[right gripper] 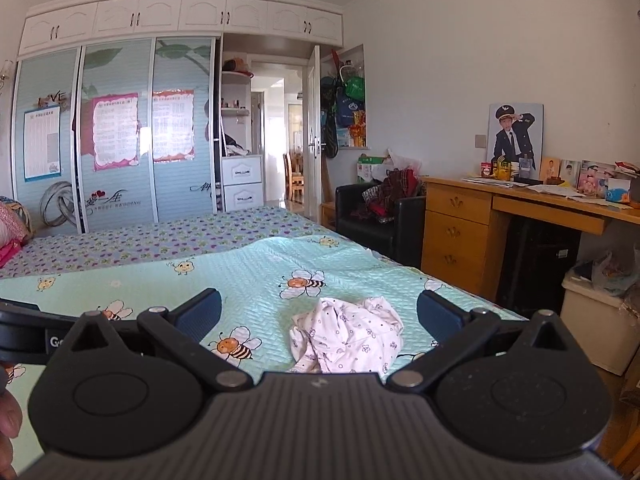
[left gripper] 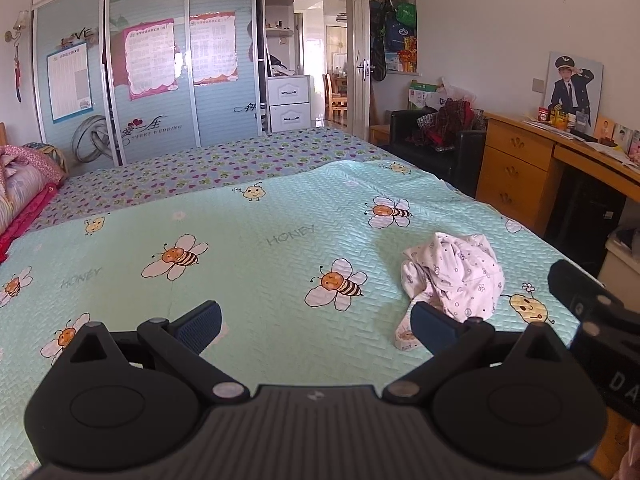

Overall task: Fold clothes
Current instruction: 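Move both grippers toward the crumpled cream garment on the bed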

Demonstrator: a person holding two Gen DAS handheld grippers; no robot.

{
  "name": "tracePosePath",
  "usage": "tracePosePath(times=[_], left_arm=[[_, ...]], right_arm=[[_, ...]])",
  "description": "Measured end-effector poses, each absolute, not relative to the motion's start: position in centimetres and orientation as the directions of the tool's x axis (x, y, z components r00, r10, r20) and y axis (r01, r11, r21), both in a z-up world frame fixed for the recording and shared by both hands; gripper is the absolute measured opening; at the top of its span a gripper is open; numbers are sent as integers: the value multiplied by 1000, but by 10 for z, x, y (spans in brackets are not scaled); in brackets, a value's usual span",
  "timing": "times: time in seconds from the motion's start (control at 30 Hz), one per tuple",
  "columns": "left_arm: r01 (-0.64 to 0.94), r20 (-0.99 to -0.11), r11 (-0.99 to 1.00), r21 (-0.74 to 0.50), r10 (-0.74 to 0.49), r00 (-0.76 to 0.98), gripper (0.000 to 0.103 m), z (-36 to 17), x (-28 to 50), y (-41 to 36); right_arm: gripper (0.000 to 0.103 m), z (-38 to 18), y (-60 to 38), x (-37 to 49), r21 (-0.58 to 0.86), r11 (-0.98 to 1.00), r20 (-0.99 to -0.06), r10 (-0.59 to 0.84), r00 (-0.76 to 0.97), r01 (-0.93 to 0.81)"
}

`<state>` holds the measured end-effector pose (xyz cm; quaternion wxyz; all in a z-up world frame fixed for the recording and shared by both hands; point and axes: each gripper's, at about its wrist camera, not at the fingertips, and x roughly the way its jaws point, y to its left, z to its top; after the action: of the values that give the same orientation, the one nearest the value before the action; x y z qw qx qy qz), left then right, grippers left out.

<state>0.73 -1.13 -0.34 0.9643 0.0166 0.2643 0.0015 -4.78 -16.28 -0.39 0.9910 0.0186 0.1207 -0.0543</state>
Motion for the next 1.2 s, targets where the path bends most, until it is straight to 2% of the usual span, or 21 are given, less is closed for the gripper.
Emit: tracePosePath(times=[0.47,0.73,0.93,1.2], left_arm=[[-38,-541,999,14,39,840,103,-3,17,-7],[1,-604,1000,-2,-2,797,103,-16,40,-16],[45,-637,999,18,-23,771,103,-25,65,-37],[85,-702,996,9,-54,711,102,-48,107,-68]], right_arm=[[103,14,-160,-29,26,991,-309,-113,944,128],[103,5,-175,-10,32,985,-362,-148,920,171],[103,-6,-204,15,63,977,-420,-158,893,203],[103,-27,-236,55,29,974,-533,-176,827,226]])
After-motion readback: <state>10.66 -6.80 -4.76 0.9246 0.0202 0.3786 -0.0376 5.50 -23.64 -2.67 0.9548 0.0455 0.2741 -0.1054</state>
